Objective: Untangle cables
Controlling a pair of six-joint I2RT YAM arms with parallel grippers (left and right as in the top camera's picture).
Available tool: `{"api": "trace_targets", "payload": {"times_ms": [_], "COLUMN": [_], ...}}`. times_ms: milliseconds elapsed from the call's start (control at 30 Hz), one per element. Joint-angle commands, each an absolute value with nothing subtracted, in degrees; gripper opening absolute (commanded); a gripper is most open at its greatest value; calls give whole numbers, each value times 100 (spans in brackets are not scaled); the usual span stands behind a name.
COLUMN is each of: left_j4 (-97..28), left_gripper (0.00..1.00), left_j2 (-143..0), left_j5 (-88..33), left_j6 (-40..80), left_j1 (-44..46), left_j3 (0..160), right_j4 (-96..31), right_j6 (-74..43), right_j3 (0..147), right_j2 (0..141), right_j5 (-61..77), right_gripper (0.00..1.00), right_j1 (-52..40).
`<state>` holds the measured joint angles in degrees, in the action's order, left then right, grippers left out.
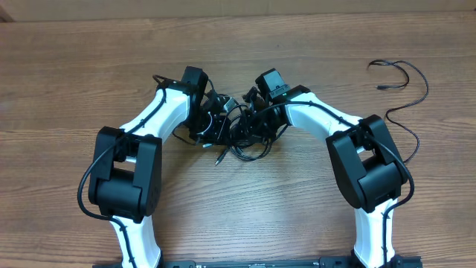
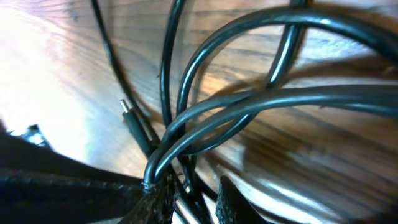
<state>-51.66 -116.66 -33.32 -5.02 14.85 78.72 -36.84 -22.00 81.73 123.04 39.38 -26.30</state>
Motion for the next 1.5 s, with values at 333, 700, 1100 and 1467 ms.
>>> {"api": "trace_targets", "payload": {"times_ms": [333, 700, 1100, 1467], "left_j4": [-5227, -5218, -5227, -5290], "left_gripper": [4, 4, 4, 4], "left_j2": [-11710, -11710, -11710, -11710], "left_j5": [-4099, -4311, -3876, -3343], "left_j6": [-1763, -1758, -1566, -1350], "left_j1": [1535, 1498, 1426, 1417], "left_j3": [7797, 7797, 7797, 7797], "right_j4": [-3673, -3804, -3846, -3879], "right_j6": [-2270, -2530, -2346, -1782], "right_j3": [8180, 8173, 8171, 8171], "right_j2": [12339, 12339, 12339, 12339], "right_j5": [5177, 4842, 4239, 4637], "right_gripper": [27, 4, 4, 4], "right_j1": [-2377, -2447, -2368, -2032]}}
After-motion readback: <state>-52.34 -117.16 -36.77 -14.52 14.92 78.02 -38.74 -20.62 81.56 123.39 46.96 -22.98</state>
